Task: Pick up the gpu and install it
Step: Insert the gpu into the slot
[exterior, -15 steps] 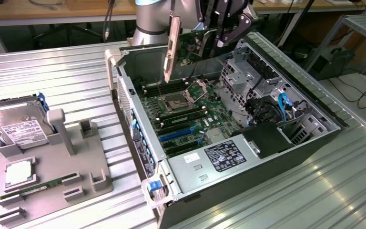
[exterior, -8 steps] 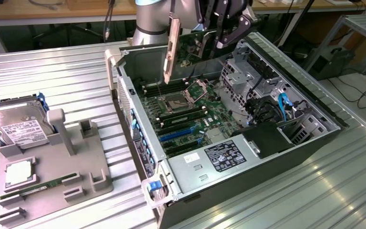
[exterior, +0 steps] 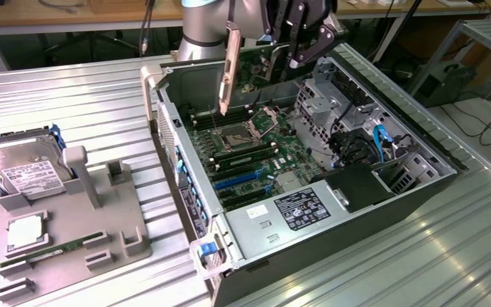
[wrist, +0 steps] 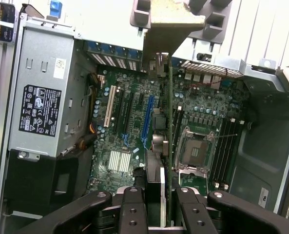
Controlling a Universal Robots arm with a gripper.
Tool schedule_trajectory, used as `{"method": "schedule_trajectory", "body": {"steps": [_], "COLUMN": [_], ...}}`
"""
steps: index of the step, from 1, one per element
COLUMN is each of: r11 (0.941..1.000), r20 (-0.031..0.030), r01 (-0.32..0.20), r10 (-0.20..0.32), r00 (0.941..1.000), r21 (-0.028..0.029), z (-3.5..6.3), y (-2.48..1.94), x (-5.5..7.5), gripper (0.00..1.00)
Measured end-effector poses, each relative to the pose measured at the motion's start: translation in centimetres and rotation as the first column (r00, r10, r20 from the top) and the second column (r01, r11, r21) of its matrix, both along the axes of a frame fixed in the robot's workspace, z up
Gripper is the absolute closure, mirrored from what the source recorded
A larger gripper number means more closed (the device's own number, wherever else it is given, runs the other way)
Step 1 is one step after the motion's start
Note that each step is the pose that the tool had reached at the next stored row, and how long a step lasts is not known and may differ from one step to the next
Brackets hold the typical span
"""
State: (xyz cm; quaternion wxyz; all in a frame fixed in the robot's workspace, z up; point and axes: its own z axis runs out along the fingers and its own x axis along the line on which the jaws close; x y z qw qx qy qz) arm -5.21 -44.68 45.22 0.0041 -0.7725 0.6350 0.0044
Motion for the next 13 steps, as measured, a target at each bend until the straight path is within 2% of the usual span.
{"method": "schedule_trajectory", "body": {"steps": [13], "r11": [1.0], "r20": [0.0], "r01": [0.0], "r10": [0.0], "r00": [1.0], "r21": [0.0], "z": [-0.64], "y": [0.0], "x": [0.0], "gripper": [0.72]}}
